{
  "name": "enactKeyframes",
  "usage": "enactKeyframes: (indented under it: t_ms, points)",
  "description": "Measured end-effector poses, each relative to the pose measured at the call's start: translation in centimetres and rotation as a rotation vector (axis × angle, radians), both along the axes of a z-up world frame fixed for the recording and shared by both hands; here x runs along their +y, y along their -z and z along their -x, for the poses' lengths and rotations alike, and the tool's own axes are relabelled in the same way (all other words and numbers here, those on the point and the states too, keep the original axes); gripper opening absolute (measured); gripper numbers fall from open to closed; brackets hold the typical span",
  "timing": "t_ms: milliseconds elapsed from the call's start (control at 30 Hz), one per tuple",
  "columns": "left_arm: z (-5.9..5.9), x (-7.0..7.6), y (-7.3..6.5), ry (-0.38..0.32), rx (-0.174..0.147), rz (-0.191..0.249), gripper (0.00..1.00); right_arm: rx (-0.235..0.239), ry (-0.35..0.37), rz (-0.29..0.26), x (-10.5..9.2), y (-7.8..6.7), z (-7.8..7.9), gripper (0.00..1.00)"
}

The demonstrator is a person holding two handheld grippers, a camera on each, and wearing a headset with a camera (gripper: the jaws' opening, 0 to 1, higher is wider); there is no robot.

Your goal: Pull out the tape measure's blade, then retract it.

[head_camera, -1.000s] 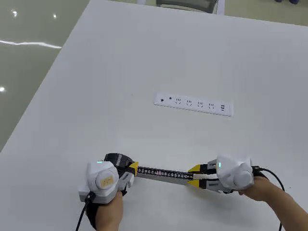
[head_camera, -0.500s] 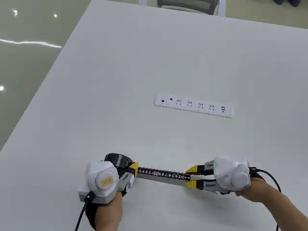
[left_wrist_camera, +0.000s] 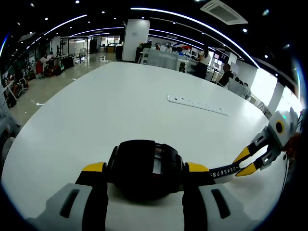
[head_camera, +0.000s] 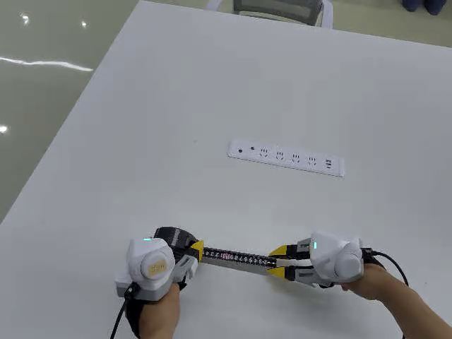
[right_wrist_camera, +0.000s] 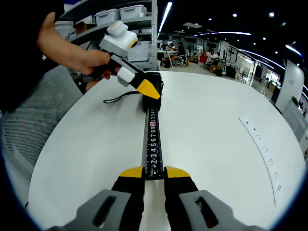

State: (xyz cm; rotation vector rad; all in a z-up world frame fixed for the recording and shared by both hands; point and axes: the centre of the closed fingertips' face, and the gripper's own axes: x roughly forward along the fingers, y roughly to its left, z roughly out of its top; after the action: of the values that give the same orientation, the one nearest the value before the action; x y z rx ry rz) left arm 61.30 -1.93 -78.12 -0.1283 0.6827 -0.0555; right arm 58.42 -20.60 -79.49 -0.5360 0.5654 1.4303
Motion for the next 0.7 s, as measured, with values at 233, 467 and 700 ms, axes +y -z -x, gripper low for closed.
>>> enactKeyframes:
  t_ms: [233,467,700]
  points:
    - [0.01,-0.03,-0.01,0.003,0.002,-0.003,0.59,-0.002,-0.006,-0.002,0.25,0.09,0.08,0.14]
    - [0.03,0.01,-0.03,0.002,0.004,0.002,0.59,-0.007,-0.011,-0.003,0.52,0.10,0.00,0.14]
    - [-0.02,0.01,0.00,0.001,0.005,0.002,0.59,-0.011,-0.015,-0.002,0.88,0.01,-0.07,0.14]
